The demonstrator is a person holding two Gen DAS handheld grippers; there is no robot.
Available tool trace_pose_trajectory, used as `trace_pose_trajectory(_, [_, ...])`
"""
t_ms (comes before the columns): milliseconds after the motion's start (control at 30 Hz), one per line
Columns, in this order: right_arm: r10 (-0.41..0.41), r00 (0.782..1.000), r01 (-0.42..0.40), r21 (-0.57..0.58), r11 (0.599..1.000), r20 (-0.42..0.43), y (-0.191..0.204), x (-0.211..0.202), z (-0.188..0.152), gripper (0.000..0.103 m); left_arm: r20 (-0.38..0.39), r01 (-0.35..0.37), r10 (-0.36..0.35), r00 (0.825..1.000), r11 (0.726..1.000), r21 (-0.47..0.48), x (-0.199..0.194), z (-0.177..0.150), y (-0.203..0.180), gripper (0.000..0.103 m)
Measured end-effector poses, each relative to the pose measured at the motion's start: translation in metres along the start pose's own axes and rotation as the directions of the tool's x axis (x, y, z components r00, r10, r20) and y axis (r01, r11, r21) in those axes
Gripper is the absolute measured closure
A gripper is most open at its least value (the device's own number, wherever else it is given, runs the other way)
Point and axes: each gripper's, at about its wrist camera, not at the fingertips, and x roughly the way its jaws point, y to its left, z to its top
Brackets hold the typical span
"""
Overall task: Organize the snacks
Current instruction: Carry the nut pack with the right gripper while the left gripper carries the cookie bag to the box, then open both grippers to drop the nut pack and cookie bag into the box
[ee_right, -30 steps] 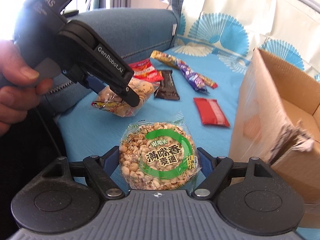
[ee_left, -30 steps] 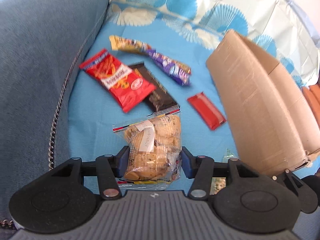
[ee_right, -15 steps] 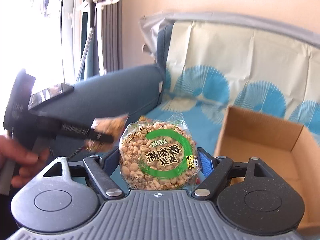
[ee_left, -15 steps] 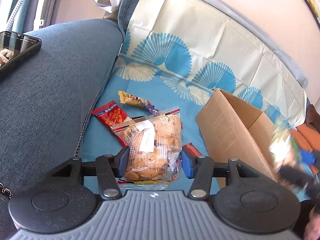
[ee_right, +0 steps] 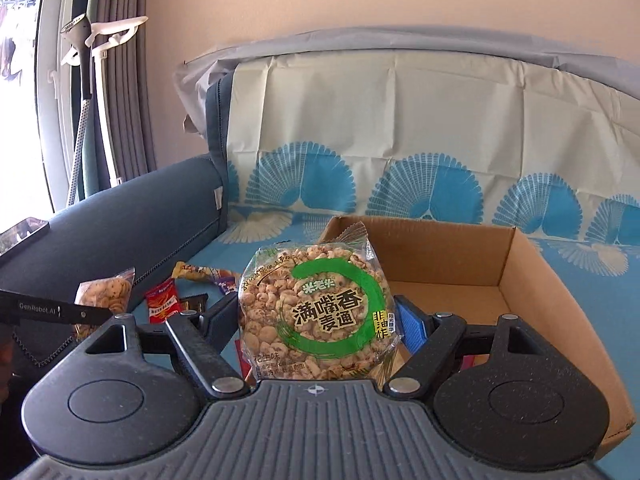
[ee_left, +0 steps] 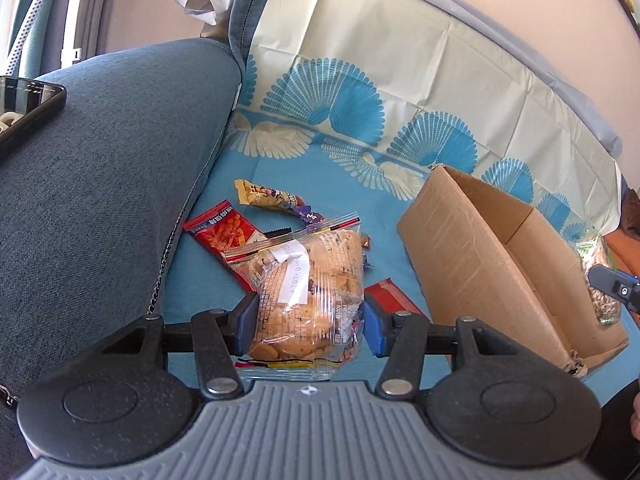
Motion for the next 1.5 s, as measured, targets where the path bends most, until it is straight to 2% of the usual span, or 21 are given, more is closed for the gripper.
trace_pose_trajectory(133, [-0.027, 0.999, 0.028, 0.007, 1.000, -0.024, -0.008, 0.005, -0.003, 0.022, 0.002, -0.018, 0.018, 1.000, 0.999, 0.030, 0.001, -0.002, -0.007, 0.045])
trace_pose_trajectory(267, [-0.045, 0.999, 0.045, 0.029, 0.999, -0.005, -0.016, 0.003, 0.000, 0.022, 0.037, -0.025, 0.023, 0.999, 0.999, 0.046, -0.006, -0.002, -0.009, 0.045])
trace_pose_trajectory(400, [-0.072, 0.997, 0.072, 0.064, 0.995, -0.002, -0.027, 0.003, 0.003, 0.022, 0.040, -0.037, 0.037, 0.999, 0.999, 0.016, -0.011, 0.006, -0.011, 0.045])
trace_pose_trajectory(500, [-0.095, 0.996, 0.095, 0.097, 0.991, -0.004, -0.037, 0.004, 0.005, 0.022, 0.041, -0.019, 0.021, 0.999, 0.999, -0.029, -0.013, 0.017, -0.022, 0.045])
trace_pose_trajectory(567, [-0.107, 0.994, 0.108, 0.122, 0.987, -0.014, -0.045, 0.006, 0.006, 0.022, 0.053, -0.017, 0.018, 0.998, 1.000, -0.002, -0.014, 0.026, -0.041, 0.045])
trace_pose_trajectory(733, [-0.175, 0.980, 0.188, 0.168, 0.968, -0.089, -0.065, 0.017, 0.002, 0.022, 0.093, 0.069, -0.080, 0.992, 0.990, 0.119, -0.015, 0.050, -0.112, 0.045])
trace_pose_trajectory(800, [-0.198, 0.974, 0.217, 0.201, 0.955, -0.110, -0.074, 0.019, 0.000, 0.022, 0.106, 0.115, -0.130, 0.986, 0.984, 0.138, -0.013, 0.059, -0.139, 0.045])
trace_pose_trajectory(900, [-0.228, 0.967, 0.248, 0.228, 0.942, -0.111, -0.084, 0.017, 0.000, 0.022, 0.107, 0.180, -0.197, 0.975, 0.972, 0.152, -0.003, 0.070, -0.177, 0.045])
trace_pose_trajectory(1067, [-0.265, 0.959, 0.283, 0.248, 0.926, -0.105, -0.093, 0.013, -0.001, 0.022, 0.096, 0.240, -0.264, 0.960, 0.948, 0.210, 0.013, 0.076, -0.230, 0.045])
trace_pose_trajectory(1167, [-0.306, 0.948, 0.320, 0.268, 0.909, -0.092, -0.100, 0.008, -0.001, 0.022, 0.089, 0.257, -0.284, 0.955, 0.938, 0.233, 0.021, 0.080, -0.250, 0.045])
trace_pose_trajectory(1333, [-0.392, 0.917, 0.393, 0.333, 0.857, -0.074, -0.118, -0.003, -0.001, 0.022, 0.084, 0.270, -0.296, 0.952, 0.934, 0.233, 0.032, 0.089, -0.265, 0.045])
trace_pose_trajectory(1467, [-0.429, 0.900, 0.426, 0.356, 0.831, -0.077, -0.125, -0.005, -0.002, 0.019, 0.078, 0.289, -0.316, 0.946, 0.925, 0.246, 0.036, 0.099, -0.278, 0.043])
trace_pose_trajectory(1500, [-0.435, 0.897, 0.436, 0.350, 0.829, -0.086, -0.124, -0.003, -0.003, 0.016, 0.082, 0.294, -0.324, 0.942, 0.921, 0.256, 0.037, 0.100, -0.281, 0.033])
